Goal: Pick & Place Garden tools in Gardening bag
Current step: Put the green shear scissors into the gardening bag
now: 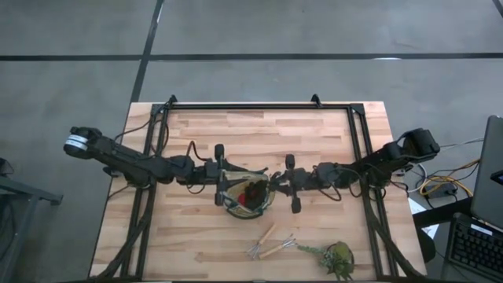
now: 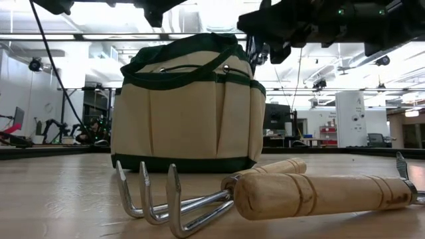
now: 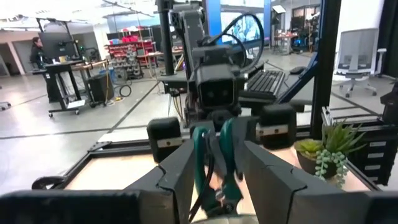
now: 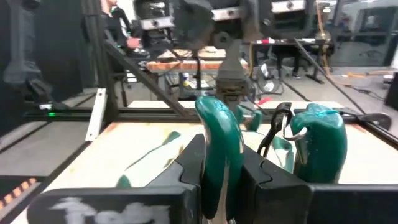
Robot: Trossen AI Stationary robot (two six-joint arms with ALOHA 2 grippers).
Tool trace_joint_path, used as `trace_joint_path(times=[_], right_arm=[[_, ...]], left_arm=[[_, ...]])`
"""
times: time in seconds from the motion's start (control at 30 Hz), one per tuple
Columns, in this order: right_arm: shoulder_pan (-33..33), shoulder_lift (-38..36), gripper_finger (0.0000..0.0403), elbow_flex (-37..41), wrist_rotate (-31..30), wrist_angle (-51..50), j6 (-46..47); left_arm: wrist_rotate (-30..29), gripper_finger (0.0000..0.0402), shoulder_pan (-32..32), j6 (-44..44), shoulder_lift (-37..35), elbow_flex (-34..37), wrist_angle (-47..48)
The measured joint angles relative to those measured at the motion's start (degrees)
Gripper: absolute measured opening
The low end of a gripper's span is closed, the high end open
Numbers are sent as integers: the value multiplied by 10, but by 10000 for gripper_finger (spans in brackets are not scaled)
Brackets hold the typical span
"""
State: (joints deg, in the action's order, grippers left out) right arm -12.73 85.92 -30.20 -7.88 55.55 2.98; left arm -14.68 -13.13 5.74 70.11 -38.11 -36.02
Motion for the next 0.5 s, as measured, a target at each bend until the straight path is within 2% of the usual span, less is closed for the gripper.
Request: trace_joint_path(times=[0.5], right_arm=[[-6,26,38,14,3,-8,-6]], left_arm=[[0,136,0,2,0,0,-1]])
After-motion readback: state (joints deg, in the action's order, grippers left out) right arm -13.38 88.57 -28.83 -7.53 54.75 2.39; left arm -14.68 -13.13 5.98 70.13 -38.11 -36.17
